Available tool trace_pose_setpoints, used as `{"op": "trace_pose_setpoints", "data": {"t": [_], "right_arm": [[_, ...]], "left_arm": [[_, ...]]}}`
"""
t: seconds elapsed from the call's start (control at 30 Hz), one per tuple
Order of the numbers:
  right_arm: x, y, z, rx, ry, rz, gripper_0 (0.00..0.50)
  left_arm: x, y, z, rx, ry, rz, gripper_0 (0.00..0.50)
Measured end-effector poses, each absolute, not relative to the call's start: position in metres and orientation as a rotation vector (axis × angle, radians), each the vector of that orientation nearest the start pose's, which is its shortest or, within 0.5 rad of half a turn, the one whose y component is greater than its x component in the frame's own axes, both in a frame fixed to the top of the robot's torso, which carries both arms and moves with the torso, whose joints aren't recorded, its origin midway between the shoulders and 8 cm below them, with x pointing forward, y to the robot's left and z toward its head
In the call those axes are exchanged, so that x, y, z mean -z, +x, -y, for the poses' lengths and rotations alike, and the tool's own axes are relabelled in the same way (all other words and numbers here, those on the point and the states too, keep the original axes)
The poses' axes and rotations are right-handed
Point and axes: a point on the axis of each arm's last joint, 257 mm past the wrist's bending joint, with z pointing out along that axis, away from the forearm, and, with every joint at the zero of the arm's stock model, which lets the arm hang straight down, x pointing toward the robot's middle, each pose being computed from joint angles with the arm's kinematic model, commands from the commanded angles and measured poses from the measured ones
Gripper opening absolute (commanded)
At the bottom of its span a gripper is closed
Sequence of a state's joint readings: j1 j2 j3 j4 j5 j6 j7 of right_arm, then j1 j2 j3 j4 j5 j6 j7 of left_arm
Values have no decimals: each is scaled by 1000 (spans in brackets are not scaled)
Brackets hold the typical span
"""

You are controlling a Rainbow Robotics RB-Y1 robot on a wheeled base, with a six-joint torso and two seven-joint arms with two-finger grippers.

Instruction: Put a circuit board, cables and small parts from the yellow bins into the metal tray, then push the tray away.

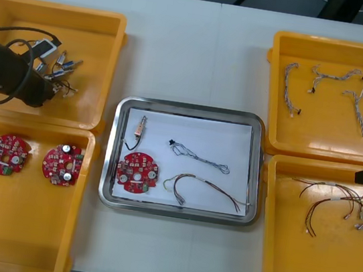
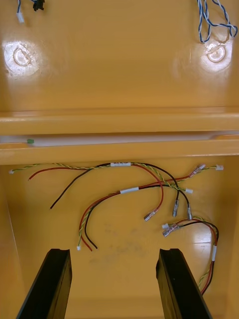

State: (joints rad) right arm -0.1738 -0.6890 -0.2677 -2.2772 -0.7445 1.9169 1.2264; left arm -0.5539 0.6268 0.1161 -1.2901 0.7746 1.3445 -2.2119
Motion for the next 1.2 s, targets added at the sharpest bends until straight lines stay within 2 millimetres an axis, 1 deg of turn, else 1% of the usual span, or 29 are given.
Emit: {"op": "trace_pose_setpoints", "data": {"t": [0.37,0.43,0.5,0.63,0.8,0.97,1.2], "right_arm": [[164,381,344,8,42,-2616,500],[164,381,344,8,42,-2616,500],[164,381,344,8,42,-2616,500],[164,380,344,8,41,-2616,500],[164,380,344,8,41,-2616,500],[164,380,344,8,41,-2616,500],[164,380,344,8,41,-2616,500]], "left_arm": [[231,557,-351,7,741,-2402,0],[228,553,-347,10,761,-2406,0],[224,546,-341,17,801,-2418,0],[207,532,-327,8,881,-2423,0],[187,522,-319,8,841,-2447,0],[174,518,-322,31,711,-2488,0],[149,525,-333,42,637,-2454,0]]}}
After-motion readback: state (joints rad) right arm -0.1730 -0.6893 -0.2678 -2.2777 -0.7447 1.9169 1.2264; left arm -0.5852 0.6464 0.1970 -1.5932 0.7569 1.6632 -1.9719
